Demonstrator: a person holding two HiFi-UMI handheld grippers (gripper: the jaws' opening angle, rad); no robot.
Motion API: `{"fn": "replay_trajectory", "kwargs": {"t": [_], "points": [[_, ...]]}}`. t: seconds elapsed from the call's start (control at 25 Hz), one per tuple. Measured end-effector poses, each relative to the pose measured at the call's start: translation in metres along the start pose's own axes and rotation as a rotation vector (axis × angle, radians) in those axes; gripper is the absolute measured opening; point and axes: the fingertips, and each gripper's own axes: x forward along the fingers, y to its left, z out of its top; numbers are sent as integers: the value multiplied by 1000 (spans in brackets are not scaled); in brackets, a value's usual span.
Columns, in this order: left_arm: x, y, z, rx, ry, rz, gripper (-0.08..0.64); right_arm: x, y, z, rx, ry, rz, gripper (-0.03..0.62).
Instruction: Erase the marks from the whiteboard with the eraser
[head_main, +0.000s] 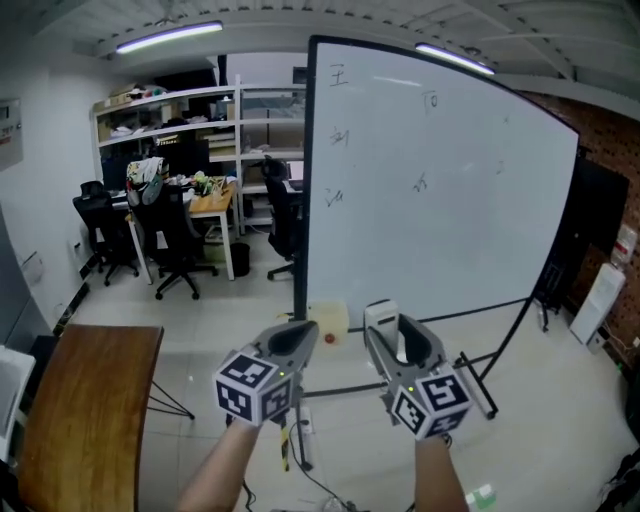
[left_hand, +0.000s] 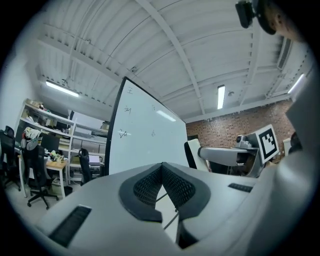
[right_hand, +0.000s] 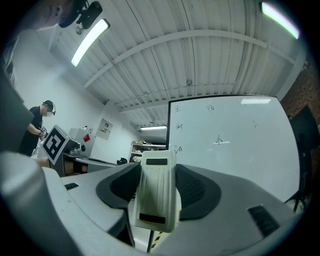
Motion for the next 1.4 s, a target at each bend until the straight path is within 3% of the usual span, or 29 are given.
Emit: {"fn": "replay_trajectory", "kwargs": {"t": [0.32,0.56,1.04,1.4], "points": [[105,66,26,48,-25,73,2,104,-79,16,-55,-42,74,236],[149,104,41,49,-38,122,2,167,-108,19,-75,-87,133,236],[173,187,48,69,-39,178,2,284,-97,32,-114,-157,103,236],[166,219,52,82,-50,201,2,334,-79,62,-68,-241,36,229]]}}
